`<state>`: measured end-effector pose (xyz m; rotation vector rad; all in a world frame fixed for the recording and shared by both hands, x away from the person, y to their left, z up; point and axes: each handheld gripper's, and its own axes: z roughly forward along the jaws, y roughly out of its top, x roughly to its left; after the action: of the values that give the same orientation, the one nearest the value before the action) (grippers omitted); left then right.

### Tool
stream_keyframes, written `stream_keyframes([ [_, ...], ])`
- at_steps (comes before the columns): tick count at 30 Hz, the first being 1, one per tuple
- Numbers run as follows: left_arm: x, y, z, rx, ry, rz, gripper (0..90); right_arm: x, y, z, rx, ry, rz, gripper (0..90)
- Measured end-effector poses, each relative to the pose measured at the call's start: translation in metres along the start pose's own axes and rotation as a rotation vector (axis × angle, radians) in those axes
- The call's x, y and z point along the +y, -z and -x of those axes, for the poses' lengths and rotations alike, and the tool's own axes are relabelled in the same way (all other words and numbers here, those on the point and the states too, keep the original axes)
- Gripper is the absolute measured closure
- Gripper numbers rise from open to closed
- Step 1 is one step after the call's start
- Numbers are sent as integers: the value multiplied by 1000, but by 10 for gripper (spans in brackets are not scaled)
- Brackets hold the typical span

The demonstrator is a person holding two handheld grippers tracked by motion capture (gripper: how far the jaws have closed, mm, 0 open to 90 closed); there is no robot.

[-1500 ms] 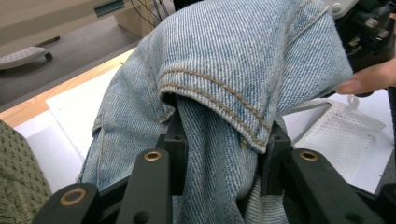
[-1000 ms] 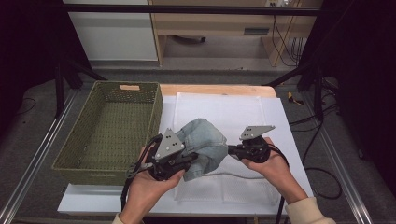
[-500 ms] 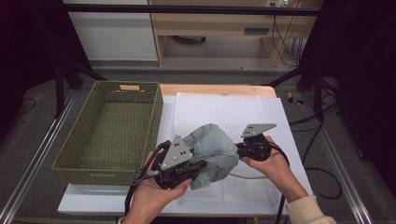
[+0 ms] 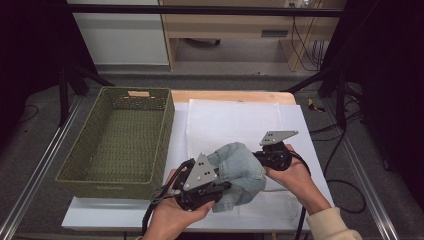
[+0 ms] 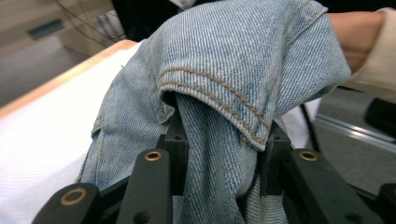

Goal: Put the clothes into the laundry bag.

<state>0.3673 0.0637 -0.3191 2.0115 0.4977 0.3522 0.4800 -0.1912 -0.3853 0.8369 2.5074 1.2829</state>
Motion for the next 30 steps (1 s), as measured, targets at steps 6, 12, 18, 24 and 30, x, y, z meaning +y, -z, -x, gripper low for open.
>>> stream_keyframes([
  [6, -7, -7, 5, -28, -7, -3, 642, 1, 3, 3, -10, 0, -4, 894],
  [12, -10, -14, 11, -46, -20, -19, 642, 3, 3, 7, -15, -7, -4, 894],
  [18, -14, -31, 14, -32, -49, -53, 642, 3, 1, 9, -18, -3, -8, 895],
  [24, -17, -42, 12, -24, -53, -57, 642, 4, 2, 10, -27, -4, -15, 895],
  [30, -23, -43, 12, -52, -13, -37, 642, 7, 6, 13, -34, -6, -2, 895],
])
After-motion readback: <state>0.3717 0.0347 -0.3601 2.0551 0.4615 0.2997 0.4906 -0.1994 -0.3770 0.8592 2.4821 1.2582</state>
